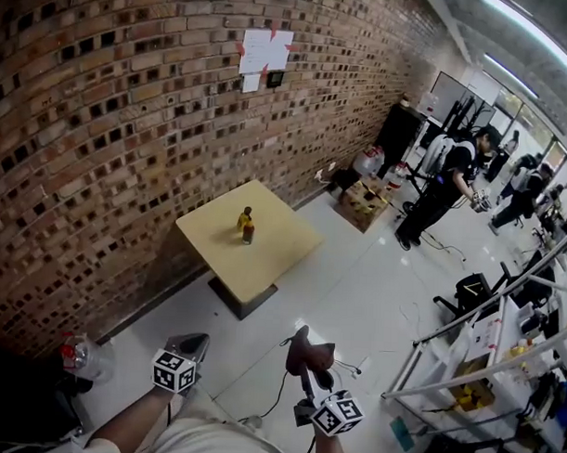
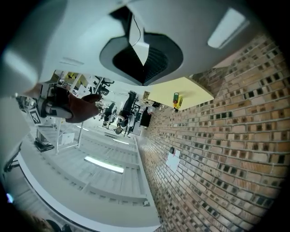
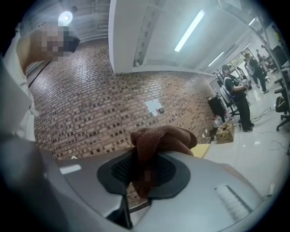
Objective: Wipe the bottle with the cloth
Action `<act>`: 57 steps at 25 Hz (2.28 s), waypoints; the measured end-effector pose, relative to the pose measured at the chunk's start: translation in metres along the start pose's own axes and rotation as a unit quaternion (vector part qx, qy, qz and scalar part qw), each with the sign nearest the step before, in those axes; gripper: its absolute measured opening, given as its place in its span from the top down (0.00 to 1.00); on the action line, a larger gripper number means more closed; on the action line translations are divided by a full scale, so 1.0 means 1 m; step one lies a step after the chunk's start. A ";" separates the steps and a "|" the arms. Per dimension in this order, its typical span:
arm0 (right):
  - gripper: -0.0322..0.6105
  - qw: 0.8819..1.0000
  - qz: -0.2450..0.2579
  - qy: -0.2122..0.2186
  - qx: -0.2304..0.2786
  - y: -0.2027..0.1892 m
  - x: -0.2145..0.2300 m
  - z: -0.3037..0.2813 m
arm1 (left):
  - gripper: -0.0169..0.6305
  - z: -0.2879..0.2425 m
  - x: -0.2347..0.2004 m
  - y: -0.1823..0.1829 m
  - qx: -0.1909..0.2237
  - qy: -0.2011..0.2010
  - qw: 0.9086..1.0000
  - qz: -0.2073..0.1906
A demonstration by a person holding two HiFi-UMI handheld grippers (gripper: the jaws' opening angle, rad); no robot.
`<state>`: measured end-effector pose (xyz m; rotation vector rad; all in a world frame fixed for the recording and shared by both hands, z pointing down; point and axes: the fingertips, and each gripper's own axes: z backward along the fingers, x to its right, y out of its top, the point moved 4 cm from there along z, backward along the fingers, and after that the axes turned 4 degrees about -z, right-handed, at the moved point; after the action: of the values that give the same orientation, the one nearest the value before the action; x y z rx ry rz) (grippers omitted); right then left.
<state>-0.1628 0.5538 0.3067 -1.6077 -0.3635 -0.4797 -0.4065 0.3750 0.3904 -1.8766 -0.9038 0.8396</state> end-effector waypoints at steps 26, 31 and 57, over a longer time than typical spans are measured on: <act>0.84 0.987 -0.026 -0.102 0.121 -0.012 -0.050 -0.081 | 0.95 -0.024 -0.092 0.057 0.002 -0.125 0.987 -0.097; 0.84 0.990 -0.016 -0.096 0.104 -0.017 -0.048 -0.087 | 0.95 -0.028 -0.103 0.065 0.014 -0.109 0.990 -0.085; 0.84 0.997 0.072 -0.034 -0.002 0.034 0.061 -0.019 | 0.95 -0.042 0.010 0.053 0.025 0.016 0.999 -0.019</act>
<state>-0.0946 0.5287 0.3095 -1.6441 -0.2959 -0.3161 -0.3532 0.3470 0.3573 -1.8193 -0.8895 0.7995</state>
